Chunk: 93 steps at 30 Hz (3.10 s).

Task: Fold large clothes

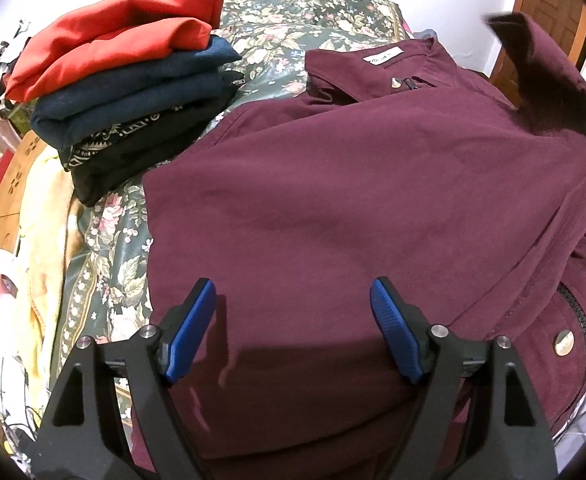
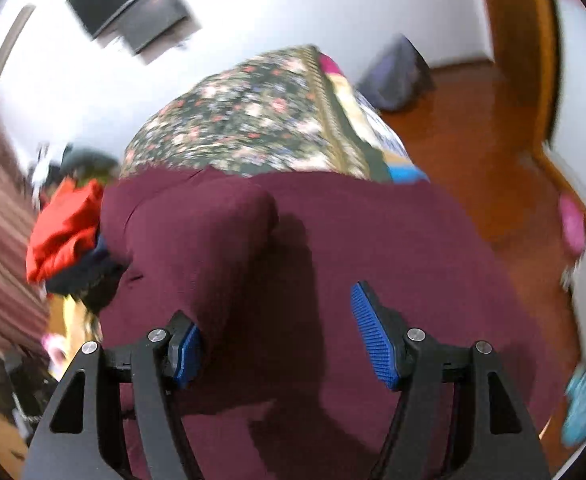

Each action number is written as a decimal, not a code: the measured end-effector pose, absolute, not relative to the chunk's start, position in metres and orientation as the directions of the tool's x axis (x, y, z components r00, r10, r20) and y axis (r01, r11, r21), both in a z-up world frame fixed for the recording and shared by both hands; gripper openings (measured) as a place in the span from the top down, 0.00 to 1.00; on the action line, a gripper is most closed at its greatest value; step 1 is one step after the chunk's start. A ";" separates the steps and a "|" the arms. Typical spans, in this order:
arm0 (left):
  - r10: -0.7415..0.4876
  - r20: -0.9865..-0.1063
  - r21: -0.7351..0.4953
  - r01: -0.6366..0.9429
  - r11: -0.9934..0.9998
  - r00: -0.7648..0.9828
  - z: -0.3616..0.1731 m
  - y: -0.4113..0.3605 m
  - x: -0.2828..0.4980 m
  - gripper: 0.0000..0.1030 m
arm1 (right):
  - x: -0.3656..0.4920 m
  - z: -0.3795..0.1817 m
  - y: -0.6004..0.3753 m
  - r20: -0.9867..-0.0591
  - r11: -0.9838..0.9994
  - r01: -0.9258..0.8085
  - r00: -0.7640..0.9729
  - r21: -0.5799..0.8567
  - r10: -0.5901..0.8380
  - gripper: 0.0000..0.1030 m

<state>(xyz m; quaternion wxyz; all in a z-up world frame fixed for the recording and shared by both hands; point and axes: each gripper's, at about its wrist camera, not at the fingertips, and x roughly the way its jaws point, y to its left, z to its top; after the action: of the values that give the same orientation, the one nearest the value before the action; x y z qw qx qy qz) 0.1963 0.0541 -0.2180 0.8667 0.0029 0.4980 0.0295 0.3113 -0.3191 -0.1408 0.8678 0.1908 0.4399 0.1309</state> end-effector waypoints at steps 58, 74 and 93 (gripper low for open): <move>0.083 -0.768 0.099 -0.011 0.995 0.635 -0.163 -0.010 0.214 0.23 | 0.300 -0.175 -0.479 -0.675 0.769 0.269 0.687 0.579 0.268 0.92; 0.057 -0.761 0.070 -0.006 0.998 0.646 -0.164 0.001 0.202 0.23 | 0.267 -0.122 -0.285 -0.657 0.864 -0.359 0.563 0.352 0.501 0.92; 0.053 -0.769 0.115 0.056 0.992 0.637 -0.170 -0.023 0.204 0.23 | 0.252 -0.113 -0.341 -0.699 0.883 -0.178 0.553 0.433 0.454 0.58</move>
<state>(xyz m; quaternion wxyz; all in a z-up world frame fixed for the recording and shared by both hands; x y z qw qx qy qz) 0.2039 -0.0229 -0.1705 0.9025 0.0640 0.4259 -0.0006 0.2520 -0.3406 -0.1129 0.8668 0.1581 0.4364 0.1825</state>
